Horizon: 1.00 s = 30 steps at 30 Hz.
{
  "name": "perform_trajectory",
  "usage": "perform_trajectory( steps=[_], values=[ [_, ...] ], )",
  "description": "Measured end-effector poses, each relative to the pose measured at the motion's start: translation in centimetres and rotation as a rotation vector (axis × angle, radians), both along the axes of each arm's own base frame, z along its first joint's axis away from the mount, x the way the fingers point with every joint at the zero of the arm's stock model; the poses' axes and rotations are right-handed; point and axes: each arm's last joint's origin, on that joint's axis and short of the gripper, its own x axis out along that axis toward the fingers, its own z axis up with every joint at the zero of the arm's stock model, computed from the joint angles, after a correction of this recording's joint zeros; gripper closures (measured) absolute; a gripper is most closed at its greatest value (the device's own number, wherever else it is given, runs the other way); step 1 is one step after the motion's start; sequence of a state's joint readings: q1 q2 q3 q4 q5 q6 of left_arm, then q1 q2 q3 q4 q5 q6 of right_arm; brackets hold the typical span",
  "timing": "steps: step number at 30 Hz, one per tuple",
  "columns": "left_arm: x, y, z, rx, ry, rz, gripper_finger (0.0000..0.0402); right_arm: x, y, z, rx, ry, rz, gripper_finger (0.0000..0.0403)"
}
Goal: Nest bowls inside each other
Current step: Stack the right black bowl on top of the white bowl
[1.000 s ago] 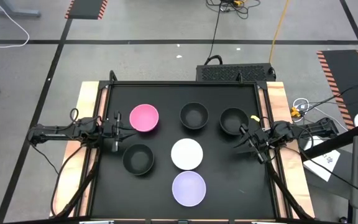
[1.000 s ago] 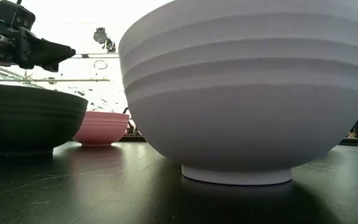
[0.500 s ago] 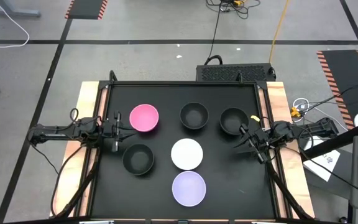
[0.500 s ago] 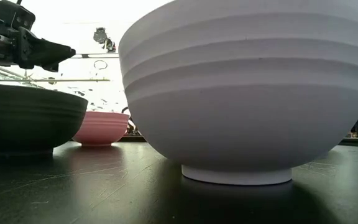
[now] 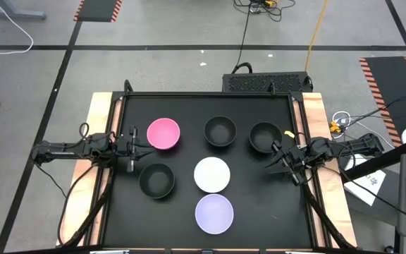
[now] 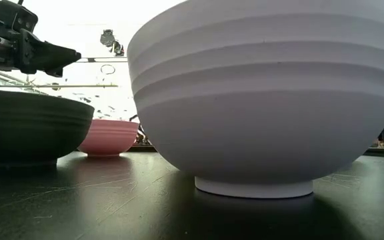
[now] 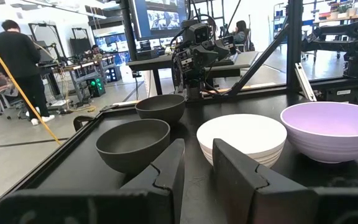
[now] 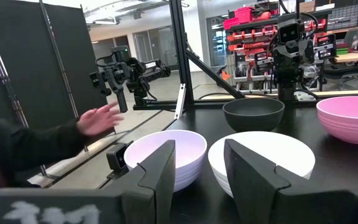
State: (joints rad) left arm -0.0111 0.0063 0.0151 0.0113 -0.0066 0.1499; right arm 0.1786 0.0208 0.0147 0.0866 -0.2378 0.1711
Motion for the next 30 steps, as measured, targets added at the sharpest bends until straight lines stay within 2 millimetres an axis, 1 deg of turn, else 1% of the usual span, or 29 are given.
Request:
perform_trajectory(
  steps=[2, 6, 8, 14, 17, 24, 30],
  values=[
    [0.0, 0.0, 0.0, 0.032, 0.000, 0.002, 0.0314, 0.0, 0.0, 0.0, 0.000, 0.001, 0.000, 0.0275],
    [0.0, 0.0, 0.2, 0.155, -0.022, 0.008, 0.0314, 0.0, 0.0, 0.0, 0.000, 0.001, 0.000, 0.0275],
    [0.0, 0.0, 0.2, 0.170, -0.022, 0.008, 0.0314, 0.0, 0.0, 0.0, 0.000, 0.001, 0.000, 0.0275],
    [0.0, 0.0, 0.2, 0.086, -0.023, 0.006, 0.0314, 0.0, 0.0, 0.3, 0.006, -0.032, 0.000, 0.0275],
    [0.0, 0.0, 0.6, 0.070, -0.063, 0.005, 0.0314, 0.0, 0.0, 0.6, 0.010, -0.058, 0.000, 0.0275],
    [-0.1, 0.0, 1.5, -0.095, -0.152, -0.013, 0.0314, -0.1, 0.0, 0.8, 0.015, -0.082, -0.001, 0.0275],
    [-0.3, 0.0, 2.4, -0.107, -0.245, -0.025, 0.0314, -0.2, 0.0, 1.7, 0.032, -0.175, 0.000, 0.0275]
  ],
)
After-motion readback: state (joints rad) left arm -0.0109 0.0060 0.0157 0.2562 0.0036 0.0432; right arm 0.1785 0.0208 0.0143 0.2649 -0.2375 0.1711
